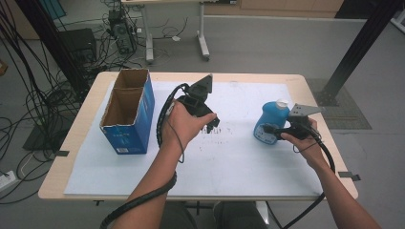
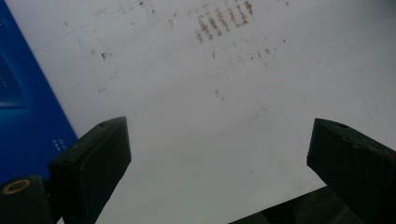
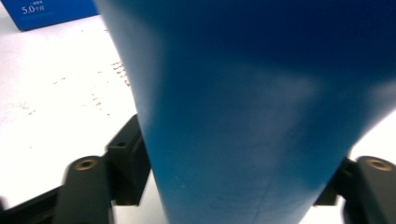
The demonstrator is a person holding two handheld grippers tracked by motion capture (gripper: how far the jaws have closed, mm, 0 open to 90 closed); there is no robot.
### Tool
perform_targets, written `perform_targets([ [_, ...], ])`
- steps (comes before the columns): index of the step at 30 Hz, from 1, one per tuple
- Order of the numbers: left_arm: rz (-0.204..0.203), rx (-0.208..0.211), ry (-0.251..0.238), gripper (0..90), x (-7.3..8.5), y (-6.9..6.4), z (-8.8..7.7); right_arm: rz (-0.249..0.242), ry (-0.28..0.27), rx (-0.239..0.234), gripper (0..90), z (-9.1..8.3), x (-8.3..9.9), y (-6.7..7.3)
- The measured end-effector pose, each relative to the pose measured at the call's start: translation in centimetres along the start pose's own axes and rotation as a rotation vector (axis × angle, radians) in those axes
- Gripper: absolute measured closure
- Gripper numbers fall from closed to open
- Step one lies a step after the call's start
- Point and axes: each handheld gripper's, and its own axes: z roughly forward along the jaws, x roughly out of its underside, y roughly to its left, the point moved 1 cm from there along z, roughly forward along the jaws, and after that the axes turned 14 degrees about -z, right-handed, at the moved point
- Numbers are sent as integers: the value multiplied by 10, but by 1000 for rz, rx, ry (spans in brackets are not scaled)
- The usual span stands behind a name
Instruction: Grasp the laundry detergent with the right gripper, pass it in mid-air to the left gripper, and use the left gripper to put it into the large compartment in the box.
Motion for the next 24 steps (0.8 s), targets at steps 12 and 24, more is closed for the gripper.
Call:
perform_targets([
  [12, -4, -2, -4, 67, 1, 0, -1, -6, -7, -15, 415, 0, 0, 0],
  [24, -1, -7, -7, 67, 1, 0, -3, -6, -8, -19, 419, 0, 0, -1],
])
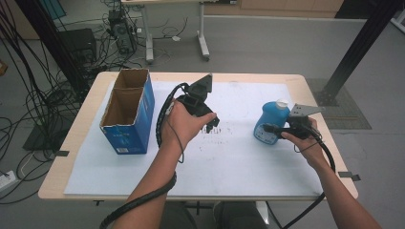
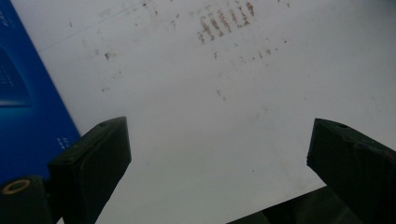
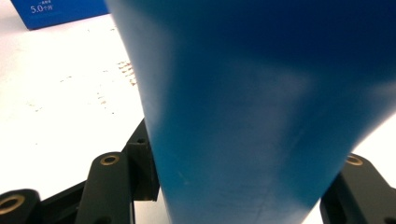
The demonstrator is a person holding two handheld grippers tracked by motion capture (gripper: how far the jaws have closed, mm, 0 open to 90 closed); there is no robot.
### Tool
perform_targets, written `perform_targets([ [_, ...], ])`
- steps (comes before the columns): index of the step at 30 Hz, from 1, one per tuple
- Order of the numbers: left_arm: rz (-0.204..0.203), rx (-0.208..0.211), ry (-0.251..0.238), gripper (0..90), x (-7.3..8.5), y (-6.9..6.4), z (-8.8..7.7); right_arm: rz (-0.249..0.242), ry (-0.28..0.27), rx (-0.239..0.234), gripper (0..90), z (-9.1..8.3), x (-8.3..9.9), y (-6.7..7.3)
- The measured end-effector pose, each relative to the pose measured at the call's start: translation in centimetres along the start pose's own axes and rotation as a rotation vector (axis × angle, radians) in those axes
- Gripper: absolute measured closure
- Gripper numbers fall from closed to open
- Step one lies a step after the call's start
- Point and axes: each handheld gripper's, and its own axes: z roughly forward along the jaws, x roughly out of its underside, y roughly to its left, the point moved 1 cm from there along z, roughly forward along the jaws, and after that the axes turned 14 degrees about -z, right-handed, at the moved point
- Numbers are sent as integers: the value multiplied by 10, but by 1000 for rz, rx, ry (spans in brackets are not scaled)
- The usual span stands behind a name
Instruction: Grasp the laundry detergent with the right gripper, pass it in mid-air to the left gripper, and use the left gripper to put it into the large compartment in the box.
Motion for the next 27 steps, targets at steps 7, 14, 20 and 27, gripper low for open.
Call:
perform_targets([
  [7, 0, -2, -1, 67, 0, 0, -1, -5, 1, 0, 421, 0, 0, 0],
  [14, -1, -3, -1, 67, 1, 0, -1, -8, 3, 0, 422, 0, 0, 0],
  [20, 0, -5, -1, 67, 1, 0, -2, -9, 0, -1, 422, 0, 0, 0],
  [27, 1, -9, 1, 67, 2, 0, -3, -11, -3, -1, 423, 0, 0, 0],
])
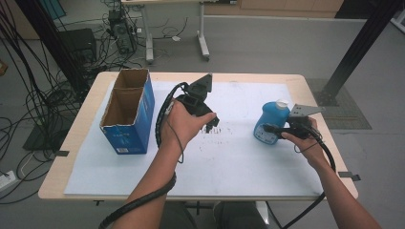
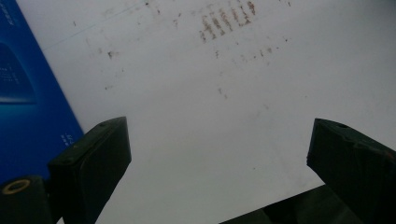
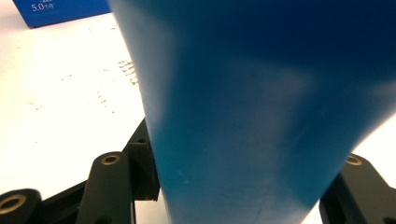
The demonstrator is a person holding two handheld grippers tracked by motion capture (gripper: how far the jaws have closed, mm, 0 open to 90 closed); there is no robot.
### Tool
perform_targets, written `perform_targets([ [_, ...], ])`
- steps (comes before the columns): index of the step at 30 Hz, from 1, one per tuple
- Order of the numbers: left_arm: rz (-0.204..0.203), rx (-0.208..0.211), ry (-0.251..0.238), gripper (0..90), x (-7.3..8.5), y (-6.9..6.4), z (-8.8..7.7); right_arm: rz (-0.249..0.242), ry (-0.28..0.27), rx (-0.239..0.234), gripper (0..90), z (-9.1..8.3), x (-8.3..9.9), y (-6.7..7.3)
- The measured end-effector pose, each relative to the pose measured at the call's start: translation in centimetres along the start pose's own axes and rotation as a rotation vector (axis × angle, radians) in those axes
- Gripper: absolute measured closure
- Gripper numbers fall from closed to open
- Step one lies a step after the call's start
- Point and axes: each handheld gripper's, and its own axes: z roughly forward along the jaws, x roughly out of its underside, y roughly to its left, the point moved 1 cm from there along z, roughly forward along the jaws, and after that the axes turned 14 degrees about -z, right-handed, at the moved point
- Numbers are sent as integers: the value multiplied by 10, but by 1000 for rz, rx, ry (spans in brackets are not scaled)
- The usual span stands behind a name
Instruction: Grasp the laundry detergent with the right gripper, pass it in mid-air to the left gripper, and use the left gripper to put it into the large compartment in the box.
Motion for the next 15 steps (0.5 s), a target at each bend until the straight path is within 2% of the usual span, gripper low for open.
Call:
perform_targets([
  [15, -1, -3, -4, 67, 0, 0, -2, 1, -2, -2, 424, 0, 0, 0],
])
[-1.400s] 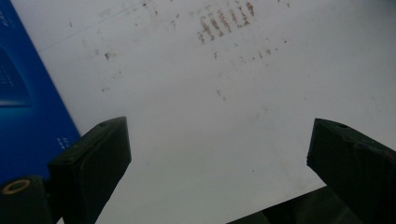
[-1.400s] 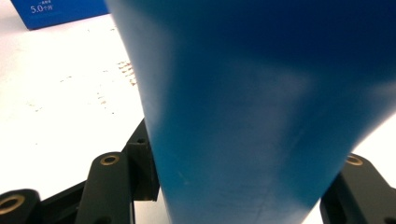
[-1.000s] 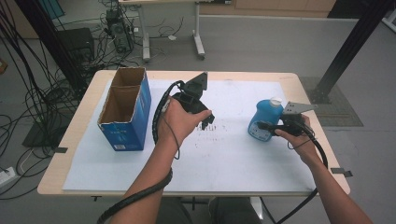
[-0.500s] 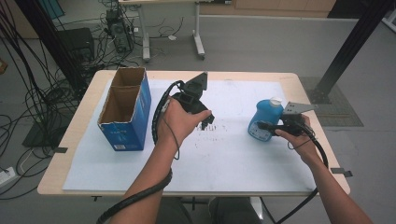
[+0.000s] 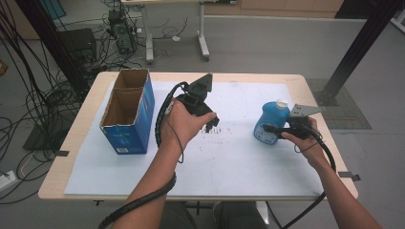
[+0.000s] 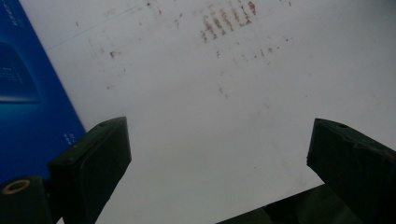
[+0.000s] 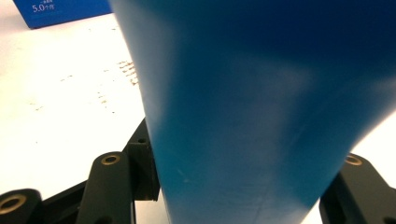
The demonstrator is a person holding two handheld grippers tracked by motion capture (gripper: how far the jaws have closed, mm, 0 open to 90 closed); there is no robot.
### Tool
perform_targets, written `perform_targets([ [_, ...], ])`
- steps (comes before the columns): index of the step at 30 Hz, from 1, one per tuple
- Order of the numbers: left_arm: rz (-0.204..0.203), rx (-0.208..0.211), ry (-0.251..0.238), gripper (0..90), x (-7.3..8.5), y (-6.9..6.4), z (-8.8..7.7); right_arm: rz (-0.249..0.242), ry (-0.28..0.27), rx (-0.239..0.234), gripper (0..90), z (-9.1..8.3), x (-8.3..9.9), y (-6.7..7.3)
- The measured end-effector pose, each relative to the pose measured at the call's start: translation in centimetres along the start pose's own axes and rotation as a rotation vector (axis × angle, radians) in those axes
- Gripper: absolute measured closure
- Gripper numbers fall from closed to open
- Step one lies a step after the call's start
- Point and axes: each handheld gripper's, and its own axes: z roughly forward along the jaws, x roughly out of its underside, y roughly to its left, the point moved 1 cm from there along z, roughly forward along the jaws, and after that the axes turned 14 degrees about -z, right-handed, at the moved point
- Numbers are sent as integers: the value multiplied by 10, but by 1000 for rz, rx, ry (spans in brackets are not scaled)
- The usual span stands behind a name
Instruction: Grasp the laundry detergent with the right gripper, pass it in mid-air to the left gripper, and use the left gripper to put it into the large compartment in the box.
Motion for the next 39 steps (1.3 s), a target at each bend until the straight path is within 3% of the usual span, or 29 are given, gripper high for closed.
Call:
perform_targets([
  [39, -4, -3, -4, 67, 2, 2, -4, 12, 0, -4, 429, 0, 0, -1],
])
